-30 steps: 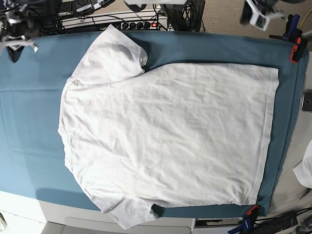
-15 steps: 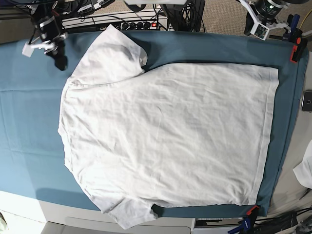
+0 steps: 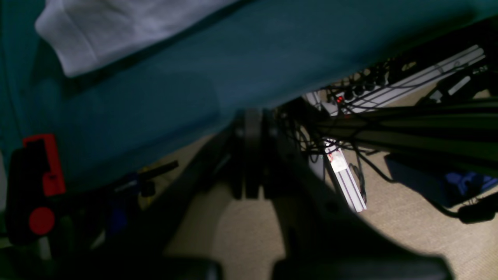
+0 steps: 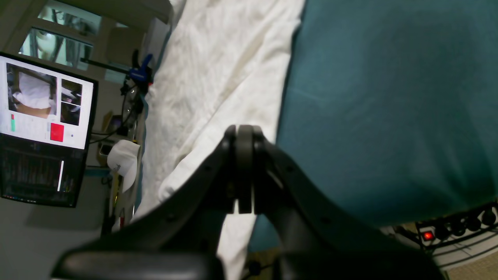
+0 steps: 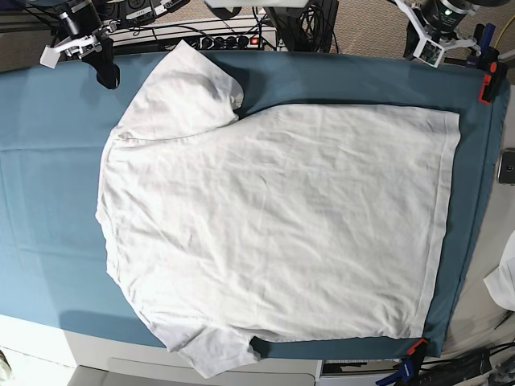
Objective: Fold the T-shirt properly
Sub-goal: 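Move the right gripper to the shirt's shoulder and the left gripper to the hem corner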
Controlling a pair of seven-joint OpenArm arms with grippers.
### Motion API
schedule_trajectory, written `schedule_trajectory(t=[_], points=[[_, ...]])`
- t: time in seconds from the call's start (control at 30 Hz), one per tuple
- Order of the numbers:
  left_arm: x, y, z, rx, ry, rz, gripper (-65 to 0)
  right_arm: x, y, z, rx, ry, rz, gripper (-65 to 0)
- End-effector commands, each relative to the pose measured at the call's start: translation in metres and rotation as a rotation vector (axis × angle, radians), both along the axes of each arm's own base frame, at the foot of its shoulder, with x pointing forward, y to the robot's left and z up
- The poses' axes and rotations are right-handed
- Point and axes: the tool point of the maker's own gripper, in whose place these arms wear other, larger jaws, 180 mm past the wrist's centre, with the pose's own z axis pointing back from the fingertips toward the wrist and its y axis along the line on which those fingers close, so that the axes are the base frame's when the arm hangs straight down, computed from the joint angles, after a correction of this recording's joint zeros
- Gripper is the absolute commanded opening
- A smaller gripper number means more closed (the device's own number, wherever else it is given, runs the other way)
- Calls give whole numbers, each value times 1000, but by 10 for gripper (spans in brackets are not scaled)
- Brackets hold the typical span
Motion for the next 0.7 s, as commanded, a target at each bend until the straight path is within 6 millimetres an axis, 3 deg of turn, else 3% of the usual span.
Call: schedule_trajectory(t=[0.0, 0.13, 0.47, 0.57, 0.67], points=[[3, -2, 6, -5, -22, -10, -650, 5, -3, 12, -16, -46, 6, -645], [3, -1, 5, 11, -21, -17, -650, 9, 11, 13, 3, -54, 38, -422], [1, 0, 4, 17, -9, -16, -650, 2, 55, -29, 87, 87, 8, -419], [-1, 2, 1, 27, 10, -13, -650, -1, 50, -31, 61, 100, 3, -419], [-1, 2, 1, 27, 9, -14, -556, -4, 35, -29, 34, 99, -34, -419]])
